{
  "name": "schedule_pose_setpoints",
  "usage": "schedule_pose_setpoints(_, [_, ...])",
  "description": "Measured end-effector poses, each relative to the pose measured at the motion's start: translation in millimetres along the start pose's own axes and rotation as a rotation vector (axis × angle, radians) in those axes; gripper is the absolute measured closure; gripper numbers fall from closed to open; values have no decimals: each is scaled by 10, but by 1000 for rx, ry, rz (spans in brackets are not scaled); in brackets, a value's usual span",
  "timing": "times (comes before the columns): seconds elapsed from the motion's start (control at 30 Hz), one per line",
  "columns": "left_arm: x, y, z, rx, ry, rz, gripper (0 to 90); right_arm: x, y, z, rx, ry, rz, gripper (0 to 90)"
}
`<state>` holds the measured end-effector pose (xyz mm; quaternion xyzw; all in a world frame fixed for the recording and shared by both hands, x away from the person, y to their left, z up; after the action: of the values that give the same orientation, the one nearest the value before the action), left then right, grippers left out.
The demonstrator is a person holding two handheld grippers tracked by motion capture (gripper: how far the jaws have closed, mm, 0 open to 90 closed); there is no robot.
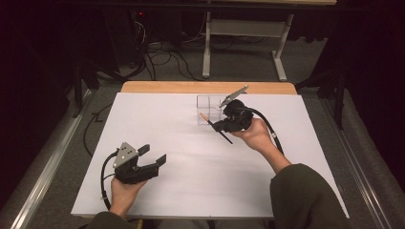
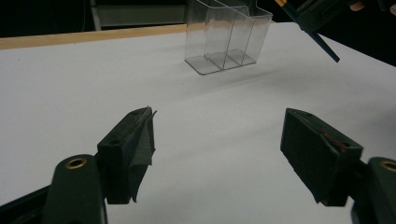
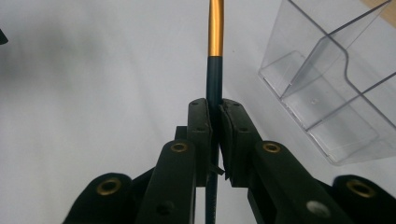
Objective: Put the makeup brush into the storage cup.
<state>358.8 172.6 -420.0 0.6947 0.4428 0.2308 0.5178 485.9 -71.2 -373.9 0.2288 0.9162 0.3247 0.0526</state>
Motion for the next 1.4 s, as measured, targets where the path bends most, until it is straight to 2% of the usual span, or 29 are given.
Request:
schedule_pose_setpoints(0.33, [-1, 1, 0, -2, -1, 0, 264, -60, 13, -92, -39, -16, 19, 848])
schedule_pose_setpoints(0.93, [-17, -1, 0, 1, -4, 5, 263, -210, 37, -244, -122, -47, 96, 848])
schedule_pose_setpoints(1.03, [-17, -1, 0, 1, -4, 4, 264, -231, 40, -260, -132, -54, 88, 848])
schedule_pose_setpoints(1.4, [-21, -2, 6, 2, -7, 4, 263, -336, 53, -348, -184, -82, 123, 848])
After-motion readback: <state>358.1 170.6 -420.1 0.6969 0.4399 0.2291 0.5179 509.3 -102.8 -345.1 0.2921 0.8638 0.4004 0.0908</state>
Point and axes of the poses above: each handheld gripper's, and its own axes: z roughly forward along the jaws, y roughly out of its top, x roughly to its left, the point moved 7 cm from there along z, roughly forward along the jaws, and after that the axes turned 1 degree about -x, right-handed, at the moved point
